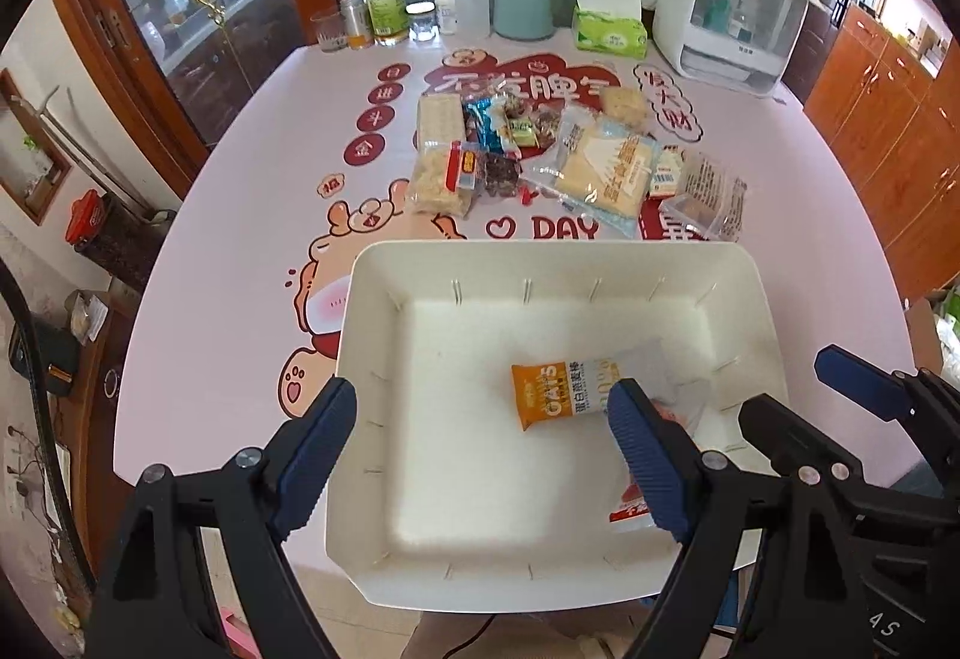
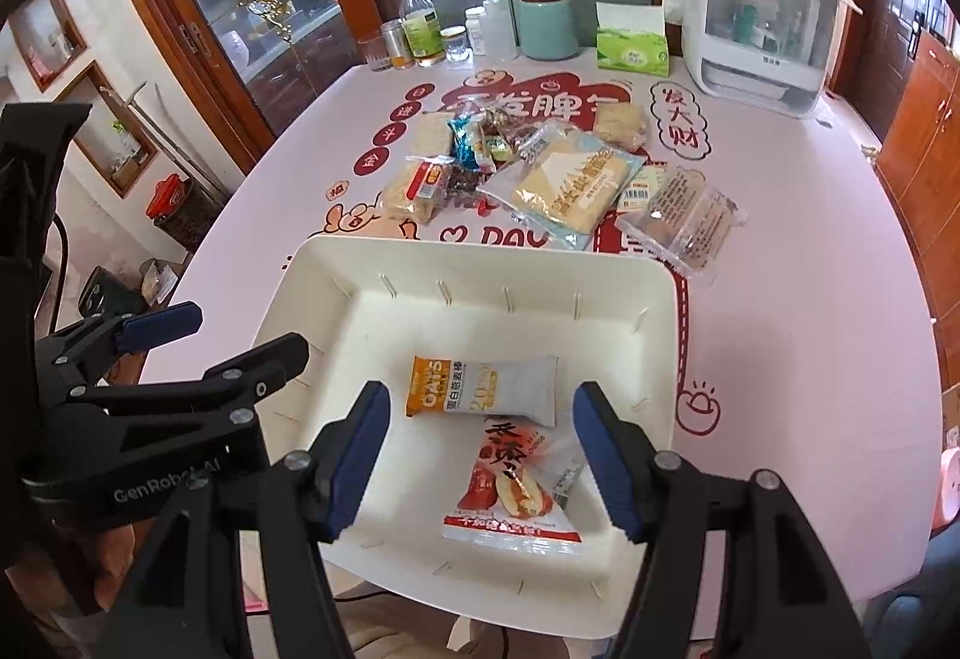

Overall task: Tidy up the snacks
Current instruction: 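Grasp the clear crumb-cake bag with left tool while right tool grasps another clear bag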

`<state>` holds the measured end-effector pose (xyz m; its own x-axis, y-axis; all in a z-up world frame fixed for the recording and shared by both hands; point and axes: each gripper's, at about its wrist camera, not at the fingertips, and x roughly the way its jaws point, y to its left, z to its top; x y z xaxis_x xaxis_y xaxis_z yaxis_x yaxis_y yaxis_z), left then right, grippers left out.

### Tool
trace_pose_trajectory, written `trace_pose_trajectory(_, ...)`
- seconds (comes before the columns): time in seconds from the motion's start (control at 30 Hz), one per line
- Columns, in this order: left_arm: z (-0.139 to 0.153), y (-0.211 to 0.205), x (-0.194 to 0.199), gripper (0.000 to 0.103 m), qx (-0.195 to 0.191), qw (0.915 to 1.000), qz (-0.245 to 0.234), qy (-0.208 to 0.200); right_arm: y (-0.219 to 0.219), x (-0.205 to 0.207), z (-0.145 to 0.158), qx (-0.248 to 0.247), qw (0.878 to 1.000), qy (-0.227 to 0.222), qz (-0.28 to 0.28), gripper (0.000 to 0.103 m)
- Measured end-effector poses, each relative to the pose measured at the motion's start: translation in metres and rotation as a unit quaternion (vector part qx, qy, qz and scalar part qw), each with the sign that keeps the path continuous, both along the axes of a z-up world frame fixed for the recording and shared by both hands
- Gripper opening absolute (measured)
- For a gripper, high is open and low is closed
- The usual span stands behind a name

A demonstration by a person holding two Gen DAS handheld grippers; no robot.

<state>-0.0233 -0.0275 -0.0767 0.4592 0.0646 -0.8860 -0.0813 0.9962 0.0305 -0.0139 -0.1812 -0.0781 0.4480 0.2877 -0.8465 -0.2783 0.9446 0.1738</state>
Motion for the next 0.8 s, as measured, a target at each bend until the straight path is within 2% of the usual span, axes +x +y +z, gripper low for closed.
trace_pose_trajectory(0.2,0.012,-0.008,-0.011,0.085,0.008,0.9995,0.015,-0.026,-0.011,-0.001,0.006,0.008,1.0,-0.006,0.011,0.064)
trace_pose_trajectory(0.43,0.022,-0.009,-0.014,0.085,0.032,0.9985,0.013,-0.042,-0.018,0.01,0.0,0.029,0.999,0.016,0.01,0.064)
trace_pose_trajectory(0.63,0.033,-0.003,0.009,0.088,0.035,0.9977,-0.006,-0.057,-0.02,0.027,-0.007,0.039,0.999,0.035,-0.005,0.064)
trace_pose_trajectory(0.7,0.039,0.003,0.024,0.093,0.027,0.9978,-0.02,-0.058,-0.024,0.035,-0.005,0.032,0.999,0.035,-0.018,0.064)
trace_pose_trajectory(0.8,0.051,0.011,0.05,0.093,0.011,0.9975,-0.04,-0.057,-0.032,0.049,0.001,0.019,0.999,0.025,-0.033,0.064)
